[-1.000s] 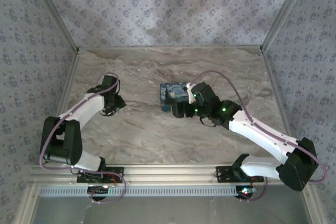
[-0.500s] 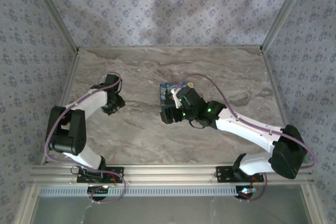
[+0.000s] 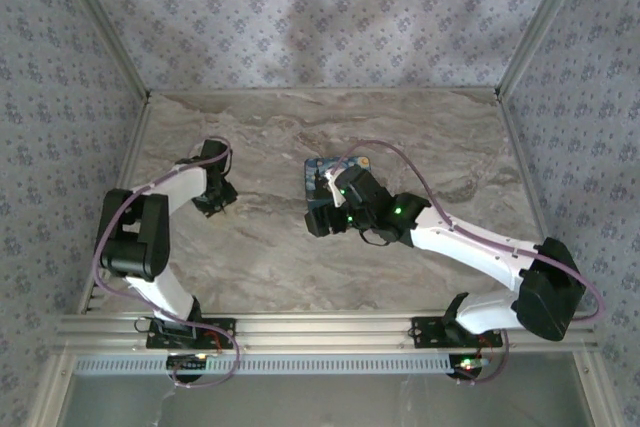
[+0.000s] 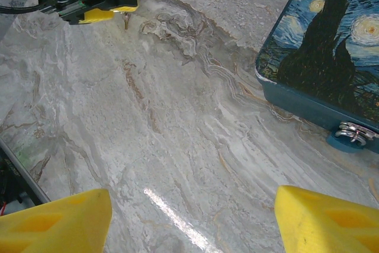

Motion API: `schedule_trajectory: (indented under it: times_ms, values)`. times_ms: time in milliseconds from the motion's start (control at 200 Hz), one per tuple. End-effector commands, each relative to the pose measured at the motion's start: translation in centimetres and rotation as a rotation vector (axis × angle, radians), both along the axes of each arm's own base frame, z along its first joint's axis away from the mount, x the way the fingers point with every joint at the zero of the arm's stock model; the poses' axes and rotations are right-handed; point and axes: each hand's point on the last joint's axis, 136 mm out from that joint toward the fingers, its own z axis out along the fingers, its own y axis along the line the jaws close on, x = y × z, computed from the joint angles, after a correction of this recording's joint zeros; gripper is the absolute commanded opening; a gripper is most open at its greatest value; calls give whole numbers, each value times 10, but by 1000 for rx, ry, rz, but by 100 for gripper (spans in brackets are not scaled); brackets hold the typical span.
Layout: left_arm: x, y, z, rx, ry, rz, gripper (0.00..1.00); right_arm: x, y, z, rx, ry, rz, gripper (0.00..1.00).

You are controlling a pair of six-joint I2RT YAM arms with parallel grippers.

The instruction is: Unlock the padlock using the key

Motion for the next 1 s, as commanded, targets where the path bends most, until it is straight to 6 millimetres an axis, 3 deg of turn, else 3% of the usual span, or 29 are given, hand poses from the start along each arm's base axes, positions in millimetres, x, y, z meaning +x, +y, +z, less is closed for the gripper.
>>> schedule_trajectory:
  times_ms: [0,110,310,480,540,740,994]
  values:
    - [8,6,-1,22,-3,1,40,1,0,12,8,-27,-6,75]
    - [5,9,-7,31,14,2,35,0,-2,14,16,-33,-8,75]
    - [-2,14,-16,26,36,8,14,-1,-2,19,30,-42,-5,75]
    - [-2,13,-13,10,30,-3,0,-1,-2,23,37,-48,-5,75]
    - [-1,9,-7,-6,17,-15,0,0,-4,24,37,-56,-8,75]
    - [9,-8,40,-65,-102,-97,0,10,-23,38,64,-120,-92,75]
    - [24,-55,129,-208,-322,-244,0,27,-63,64,103,-211,-245,77]
